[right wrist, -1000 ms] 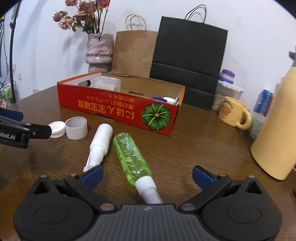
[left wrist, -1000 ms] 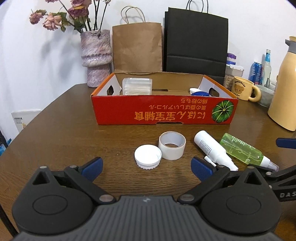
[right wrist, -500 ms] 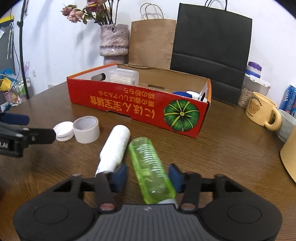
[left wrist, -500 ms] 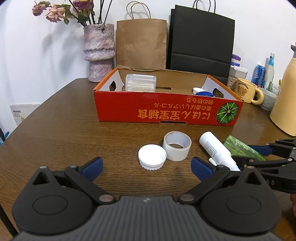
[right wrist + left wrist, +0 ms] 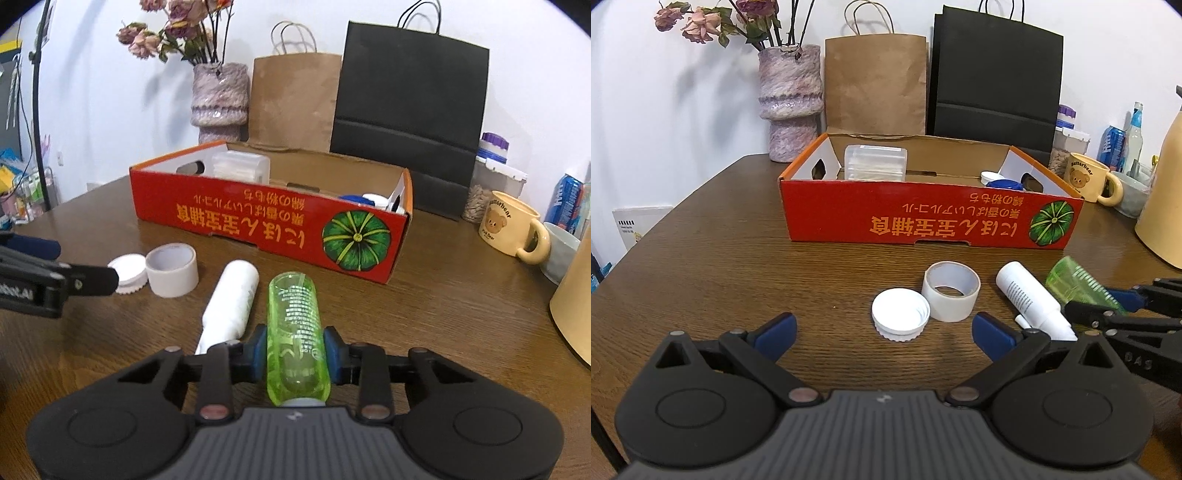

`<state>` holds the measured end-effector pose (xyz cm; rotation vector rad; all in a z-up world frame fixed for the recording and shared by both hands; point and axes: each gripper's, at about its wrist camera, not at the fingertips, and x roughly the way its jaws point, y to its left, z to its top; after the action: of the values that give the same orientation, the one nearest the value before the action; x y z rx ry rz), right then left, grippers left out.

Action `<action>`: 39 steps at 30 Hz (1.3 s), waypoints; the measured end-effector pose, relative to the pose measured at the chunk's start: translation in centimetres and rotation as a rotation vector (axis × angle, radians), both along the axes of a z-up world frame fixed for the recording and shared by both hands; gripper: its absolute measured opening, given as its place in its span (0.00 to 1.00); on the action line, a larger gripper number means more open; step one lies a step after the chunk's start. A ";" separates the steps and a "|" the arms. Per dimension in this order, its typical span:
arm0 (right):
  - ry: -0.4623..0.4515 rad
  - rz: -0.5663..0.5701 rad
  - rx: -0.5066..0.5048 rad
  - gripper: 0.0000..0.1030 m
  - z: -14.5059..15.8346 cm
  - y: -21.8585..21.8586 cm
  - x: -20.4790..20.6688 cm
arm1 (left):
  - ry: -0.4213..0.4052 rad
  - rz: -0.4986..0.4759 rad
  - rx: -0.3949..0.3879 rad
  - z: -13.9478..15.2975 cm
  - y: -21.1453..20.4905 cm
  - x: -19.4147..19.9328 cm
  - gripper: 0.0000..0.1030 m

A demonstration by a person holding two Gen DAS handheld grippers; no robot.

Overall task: Organize rigid objects
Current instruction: 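Close the left gripper on the white screw cap while the right holds the green bottle, then carry the white cap and green bottle with both grippers over the red box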

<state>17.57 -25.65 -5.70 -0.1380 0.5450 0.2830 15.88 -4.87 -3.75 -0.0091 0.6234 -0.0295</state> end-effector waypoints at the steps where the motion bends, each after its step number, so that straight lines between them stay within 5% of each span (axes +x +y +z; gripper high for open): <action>1: -0.005 -0.005 0.007 0.30 0.1 0.0 -0.1 | 0.004 0.002 0.001 -0.1 0.1 0.2 1.00; 19: -0.052 -0.052 0.061 0.29 1.3 0.8 -1.2 | 0.067 0.017 0.027 -1.7 0.6 3.1 1.00; 22: -0.056 -0.060 0.074 0.29 1.4 0.7 -1.3 | 0.060 0.005 0.021 -1.6 0.7 3.2 0.88; 24: -0.058 -0.066 0.083 0.29 1.5 0.7 -1.4 | 0.065 -0.006 0.017 -1.7 0.6 3.1 0.70; 26: -0.060 -0.068 0.090 0.29 1.5 0.7 -1.5 | 0.056 -0.014 0.021 -1.6 0.5 2.9 0.40; 39: -0.080 -0.076 0.125 0.29 1.9 1.0 -2.3 | -0.001 -0.028 0.000 -0.9 0.6 1.9 0.39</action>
<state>15.24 -24.68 -3.75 -0.0077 0.4506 0.2356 17.75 -4.31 -4.63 0.0001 0.6221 -0.0567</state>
